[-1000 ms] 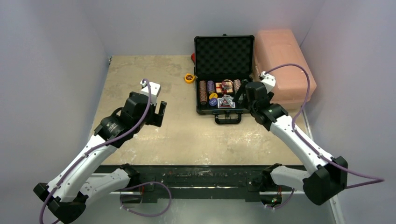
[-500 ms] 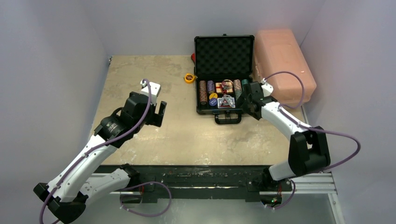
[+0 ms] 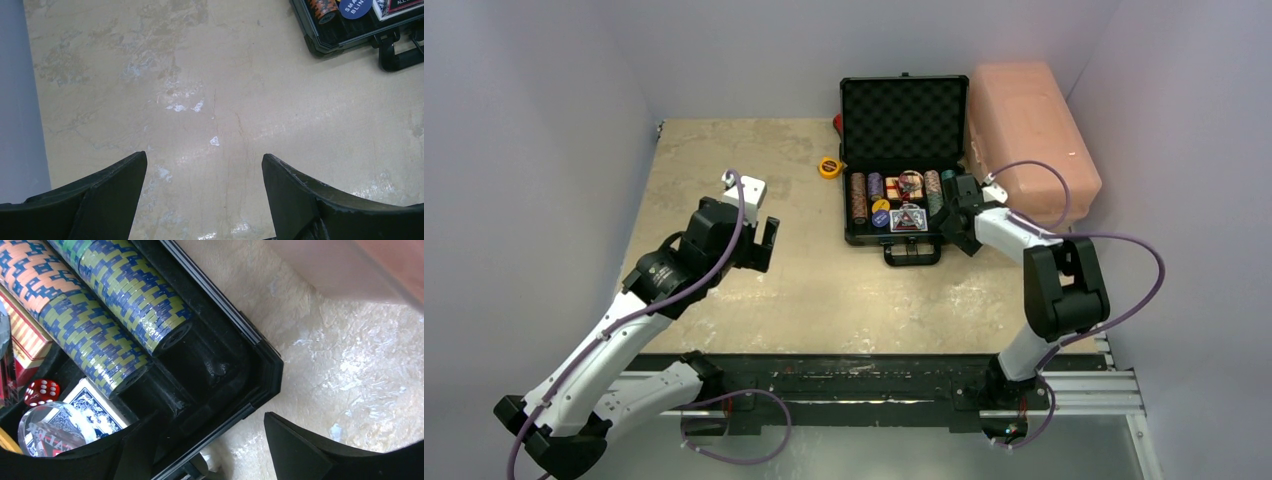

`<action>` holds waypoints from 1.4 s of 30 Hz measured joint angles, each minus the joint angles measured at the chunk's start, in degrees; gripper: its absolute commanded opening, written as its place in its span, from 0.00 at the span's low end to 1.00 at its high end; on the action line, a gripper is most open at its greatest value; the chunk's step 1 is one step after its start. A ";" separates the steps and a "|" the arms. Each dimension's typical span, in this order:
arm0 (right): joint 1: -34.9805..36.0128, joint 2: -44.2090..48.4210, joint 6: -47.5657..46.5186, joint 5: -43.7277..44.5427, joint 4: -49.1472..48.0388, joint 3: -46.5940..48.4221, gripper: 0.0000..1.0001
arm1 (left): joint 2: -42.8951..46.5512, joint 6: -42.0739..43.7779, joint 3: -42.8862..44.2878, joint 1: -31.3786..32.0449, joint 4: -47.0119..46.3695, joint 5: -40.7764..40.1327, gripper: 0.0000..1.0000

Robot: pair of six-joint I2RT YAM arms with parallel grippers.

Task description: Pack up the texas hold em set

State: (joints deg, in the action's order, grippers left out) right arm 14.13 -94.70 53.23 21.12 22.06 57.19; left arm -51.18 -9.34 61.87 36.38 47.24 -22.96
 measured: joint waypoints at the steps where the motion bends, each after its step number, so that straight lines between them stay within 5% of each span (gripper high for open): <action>1: -0.07 -0.63 0.04 0.02 -0.26 0.15 0.71 | 0.02 0.00 0.00 0.00 0.00 0.02 0.85; 15: -0.39 -2.91 0.70 -0.02 -1.60 0.94 0.00 | 0.11 0.02 0.00 0.00 0.00 0.22 0.84; 32: -0.17 2.36 -2.36 -1.55 -10.29 -7.28 0.00 | -0.24 0.02 0.00 0.00 0.00 0.22 0.84; 42: 6.64 10.12 -3.30 0.48 -7.61 -14.05 0.00 | -0.72 0.02 0.00 0.00 0.00 0.20 0.84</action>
State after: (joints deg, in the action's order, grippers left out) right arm 20.78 -84.58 49.93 21.61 14.46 43.13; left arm -51.90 -9.32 61.87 36.38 47.24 -22.76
